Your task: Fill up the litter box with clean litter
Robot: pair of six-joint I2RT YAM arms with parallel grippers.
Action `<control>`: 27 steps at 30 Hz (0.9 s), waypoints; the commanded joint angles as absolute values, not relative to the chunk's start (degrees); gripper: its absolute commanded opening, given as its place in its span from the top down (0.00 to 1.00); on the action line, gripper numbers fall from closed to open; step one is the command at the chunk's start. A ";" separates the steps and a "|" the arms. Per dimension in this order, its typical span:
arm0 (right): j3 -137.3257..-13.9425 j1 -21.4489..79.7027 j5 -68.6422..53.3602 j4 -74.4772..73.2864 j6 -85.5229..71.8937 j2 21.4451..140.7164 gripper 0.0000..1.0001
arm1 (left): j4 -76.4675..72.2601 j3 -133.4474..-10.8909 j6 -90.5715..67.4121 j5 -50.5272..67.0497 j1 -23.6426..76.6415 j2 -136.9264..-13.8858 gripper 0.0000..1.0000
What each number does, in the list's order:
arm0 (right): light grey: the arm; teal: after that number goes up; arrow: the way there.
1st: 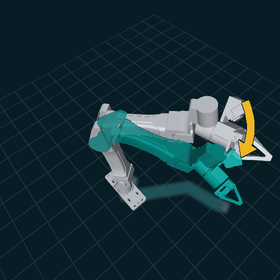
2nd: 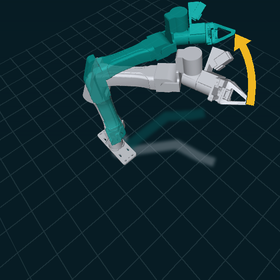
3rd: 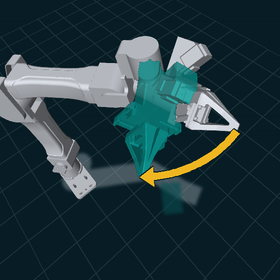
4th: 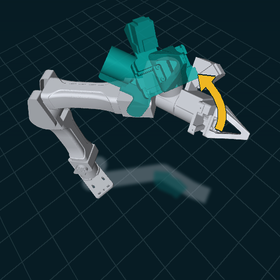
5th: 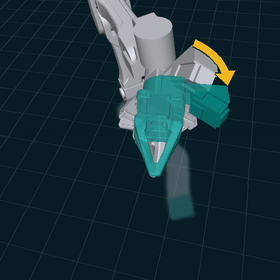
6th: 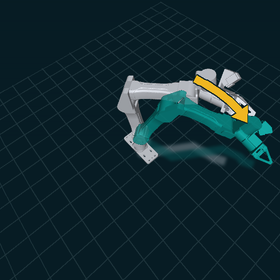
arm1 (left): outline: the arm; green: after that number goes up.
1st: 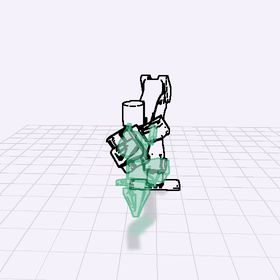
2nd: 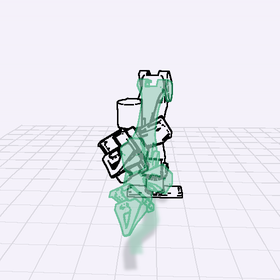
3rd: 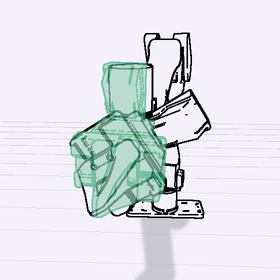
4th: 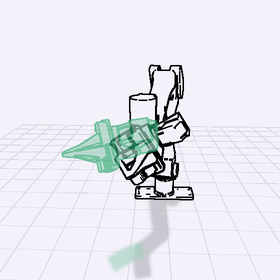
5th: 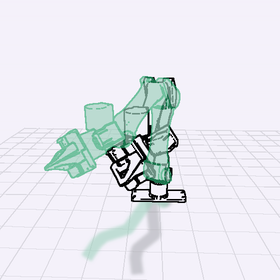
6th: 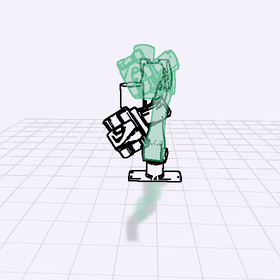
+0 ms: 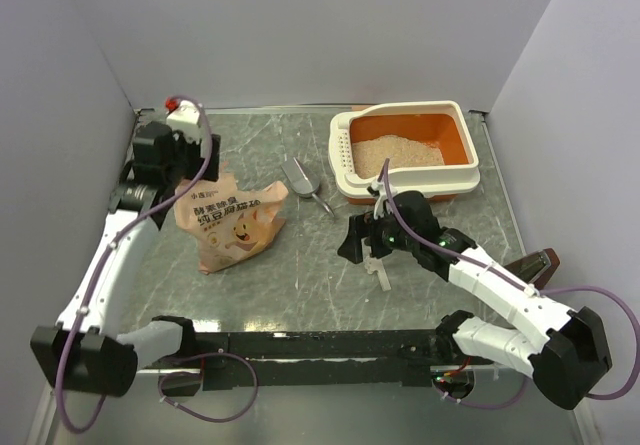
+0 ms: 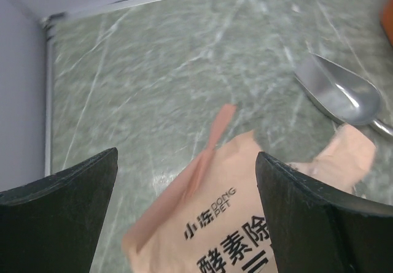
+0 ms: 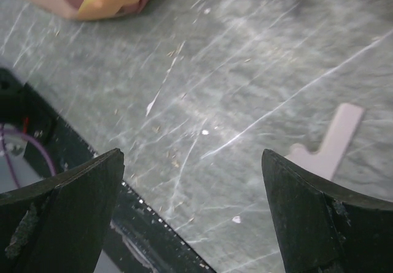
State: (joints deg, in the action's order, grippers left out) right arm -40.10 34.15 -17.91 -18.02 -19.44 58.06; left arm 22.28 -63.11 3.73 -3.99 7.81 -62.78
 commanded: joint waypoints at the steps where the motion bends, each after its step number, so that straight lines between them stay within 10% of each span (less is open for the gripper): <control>1: -39.02 35.68 -21.36 -14.67 -19.86 55.29 0.00 | 27.91 -74.58 12.56 11.14 7.29 -69.95 0.02; 27: -31.20 48.43 -22.42 -15.20 -21.71 44.30 0.00 | 45.78 -79.98 16.35 11.43 1.41 -82.53 0.03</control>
